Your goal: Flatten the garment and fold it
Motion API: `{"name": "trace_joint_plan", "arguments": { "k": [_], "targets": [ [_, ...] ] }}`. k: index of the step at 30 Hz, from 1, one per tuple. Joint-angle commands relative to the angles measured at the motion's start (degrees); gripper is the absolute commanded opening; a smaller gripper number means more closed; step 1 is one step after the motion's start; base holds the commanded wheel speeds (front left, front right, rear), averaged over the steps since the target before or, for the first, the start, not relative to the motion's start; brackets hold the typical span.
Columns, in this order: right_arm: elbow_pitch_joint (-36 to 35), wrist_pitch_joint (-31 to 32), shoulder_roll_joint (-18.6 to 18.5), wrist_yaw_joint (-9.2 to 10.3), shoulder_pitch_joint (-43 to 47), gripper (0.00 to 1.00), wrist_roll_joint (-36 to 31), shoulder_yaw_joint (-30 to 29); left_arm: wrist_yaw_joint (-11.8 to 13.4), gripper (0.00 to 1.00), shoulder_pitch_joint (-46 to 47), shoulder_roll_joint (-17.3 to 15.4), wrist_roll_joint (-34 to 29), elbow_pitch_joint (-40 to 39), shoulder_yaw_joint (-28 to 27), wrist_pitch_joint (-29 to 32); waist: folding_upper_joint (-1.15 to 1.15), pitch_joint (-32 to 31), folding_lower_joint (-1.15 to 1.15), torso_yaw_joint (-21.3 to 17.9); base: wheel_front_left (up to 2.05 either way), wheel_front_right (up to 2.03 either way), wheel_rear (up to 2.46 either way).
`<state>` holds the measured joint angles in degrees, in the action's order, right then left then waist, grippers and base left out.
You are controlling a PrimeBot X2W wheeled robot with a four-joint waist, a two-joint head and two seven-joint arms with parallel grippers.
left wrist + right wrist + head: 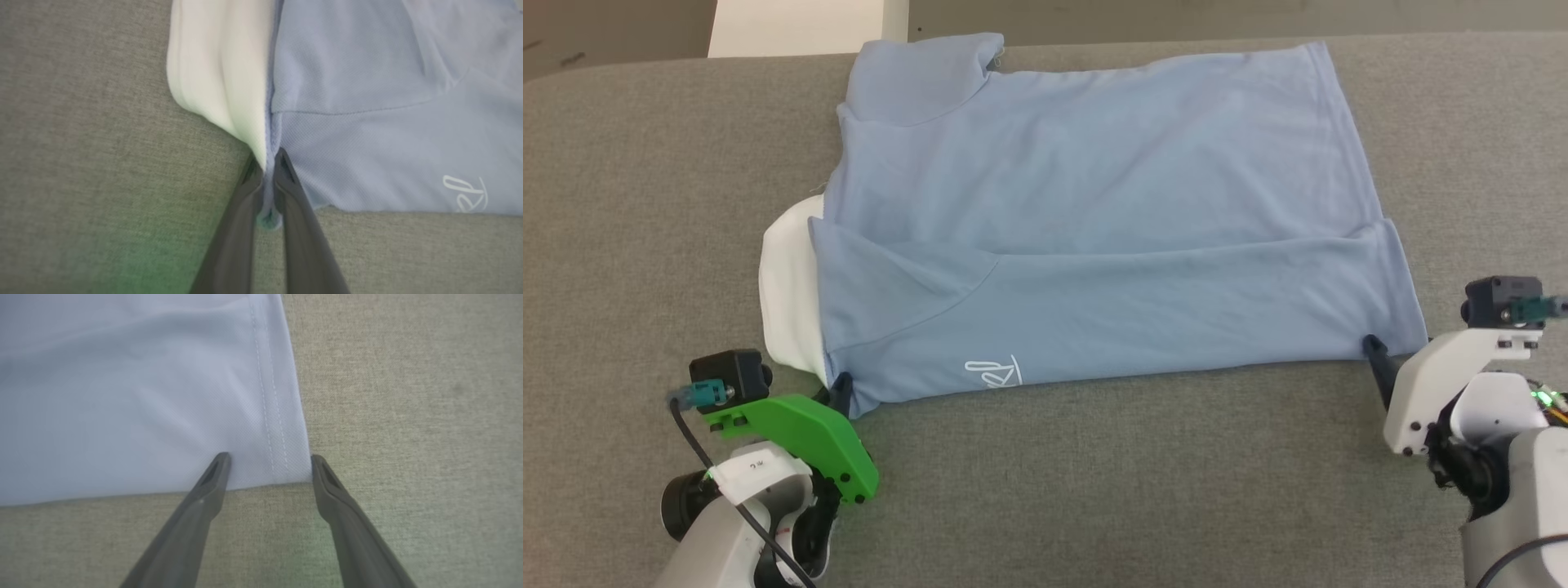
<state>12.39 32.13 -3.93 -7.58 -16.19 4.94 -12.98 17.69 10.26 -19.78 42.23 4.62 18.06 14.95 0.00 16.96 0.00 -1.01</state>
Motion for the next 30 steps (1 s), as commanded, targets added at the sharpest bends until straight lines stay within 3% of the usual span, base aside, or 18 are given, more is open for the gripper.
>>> {"name": "trace_joint_plan", "arguments": {
  "k": [1, 4, 5, 6, 8, 13, 22, 27, 30],
  "targets": [
    [0.1, 2.5, 0.3, 0.09, -1.2, 1.00, -1.3, -0.9, -0.3, 0.00, 0.5, 0.0, 0.0, 0.5, 0.5, -0.1, 0.00, 0.5, 0.00, 0.3, 0.00, 0.00, 0.00],
    [-0.4, 9.7, 0.6, 0.09, -2.4, 1.00, -2.3, -2.7, -0.7, 0.00, 0.9, 0.1, -0.1, 0.6, 0.7, -0.4, 0.00, 1.0, 0.00, 0.7, 0.00, 0.00, 0.00],
    [-0.5, 11.8, 0.6, 0.09, -2.6, 0.85, -2.2, -2.8, -0.7, 0.00, 1.0, 0.1, -0.1, 0.6, 0.8, -0.4, 0.00, 1.1, 0.00, 0.8, 0.00, 0.00, 0.00],
    [-0.9, 14.1, 0.7, 0.09, -2.7, 0.38, -2.1, -3.0, -0.8, 0.00, 1.2, 0.1, -0.1, 0.6, 0.9, -0.5, 0.00, 1.3, 0.00, 0.9, 0.00, 0.00, 0.00],
    [-1.6, 17.8, 0.8, 0.09, -2.6, 0.00, -1.8, -2.9, -0.9, 0.00, 1.3, 0.2, -0.1, 0.5, 1.0, -0.6, 0.00, 1.5, 0.00, 1.1, 0.00, 0.00, 0.00],
    [-5.4, 21.0, 0.9, 0.09, -2.3, 0.00, -1.8, -2.7, -1.0, 0.00, 1.5, 0.1, -0.3, 0.5, 1.2, -0.9, 0.00, 1.6, 0.00, 1.2, 0.00, 0.00, 0.00],
    [-11.7, 7.9, 0.8, 0.09, 1.9, 0.00, 0.0, -1.5, -1.6, 0.00, 0.3, -0.7, -3.2, -0.9, 0.5, -8.2, 0.00, -1.6, 0.00, 1.2, 0.00, 0.00, 0.00],
    [-16.2, 3.2, 0.9, 0.09, 7.6, 0.00, 2.0, -1.5, 0.0, 0.00, -3.5, -2.5, -4.7, -4.7, -0.3, -10.1, 0.00, -4.0, 0.00, 0.9, 0.00, 0.00, 0.00],
    [-19.0, 3.5, 0.9, 0.09, 11.8, 0.00, 2.9, -2.1, 1.9, 0.00, -7.0, -4.4, -6.0, -8.0, -0.3, -9.2, 0.00, -5.2, 0.00, 0.9, 0.00, 0.00, 0.00]
  ]
}}
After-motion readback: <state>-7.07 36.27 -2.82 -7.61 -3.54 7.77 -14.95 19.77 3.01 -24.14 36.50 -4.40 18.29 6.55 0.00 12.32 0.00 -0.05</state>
